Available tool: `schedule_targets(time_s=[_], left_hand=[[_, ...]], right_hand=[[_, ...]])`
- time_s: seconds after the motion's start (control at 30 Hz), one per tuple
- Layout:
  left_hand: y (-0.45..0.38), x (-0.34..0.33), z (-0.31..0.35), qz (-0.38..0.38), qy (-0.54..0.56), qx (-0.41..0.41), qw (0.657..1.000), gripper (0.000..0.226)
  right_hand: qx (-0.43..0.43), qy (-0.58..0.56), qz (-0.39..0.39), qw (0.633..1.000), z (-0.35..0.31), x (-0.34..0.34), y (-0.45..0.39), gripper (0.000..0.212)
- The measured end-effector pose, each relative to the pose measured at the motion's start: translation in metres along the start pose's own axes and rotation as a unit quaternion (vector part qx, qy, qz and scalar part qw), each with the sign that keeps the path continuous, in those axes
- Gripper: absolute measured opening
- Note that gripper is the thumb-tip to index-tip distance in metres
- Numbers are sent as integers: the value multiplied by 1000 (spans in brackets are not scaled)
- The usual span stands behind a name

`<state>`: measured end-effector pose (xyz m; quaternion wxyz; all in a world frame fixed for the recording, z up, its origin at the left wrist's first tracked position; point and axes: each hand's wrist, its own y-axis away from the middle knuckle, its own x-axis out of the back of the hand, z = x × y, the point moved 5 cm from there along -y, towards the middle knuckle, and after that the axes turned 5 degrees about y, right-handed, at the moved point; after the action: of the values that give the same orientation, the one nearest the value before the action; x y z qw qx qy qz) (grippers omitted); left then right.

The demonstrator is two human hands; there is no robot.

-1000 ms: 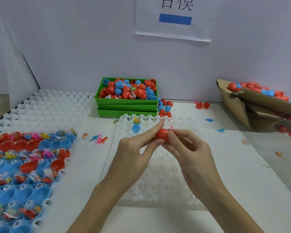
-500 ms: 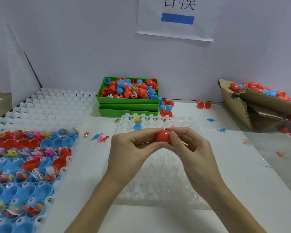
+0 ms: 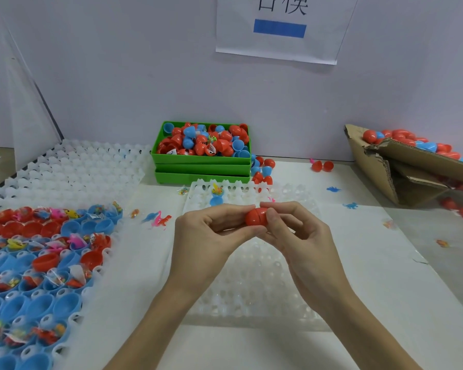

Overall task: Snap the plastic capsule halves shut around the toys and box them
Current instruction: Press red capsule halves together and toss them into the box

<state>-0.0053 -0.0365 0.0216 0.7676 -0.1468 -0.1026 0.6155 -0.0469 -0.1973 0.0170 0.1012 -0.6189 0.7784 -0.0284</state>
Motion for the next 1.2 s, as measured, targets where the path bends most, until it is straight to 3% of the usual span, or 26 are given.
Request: schedule_targets(time_s=[0.33,0.6,0.8,1.03,1.2], left_hand=[[-4,4,-4,-17,12,48,999,34],[-4,5,-4,-17,-40,32,999,36],[-5,7,-2,-5,-89,8,996,38],[5,-14,9,-33,-174,-105,979,49],[7,-12,15,1,-166,-143,976,48]], right_hand=[[-41,-29,-28,998,4,-1,-2,24],[-37,-17,-13,999,8,-2,-1,18],[-89,-88,-47,991,11,-3,0,25],[-164,-303,-117,931,11,-12,-1,42],[-205,-374,-164,890,11,-21,2,53]])
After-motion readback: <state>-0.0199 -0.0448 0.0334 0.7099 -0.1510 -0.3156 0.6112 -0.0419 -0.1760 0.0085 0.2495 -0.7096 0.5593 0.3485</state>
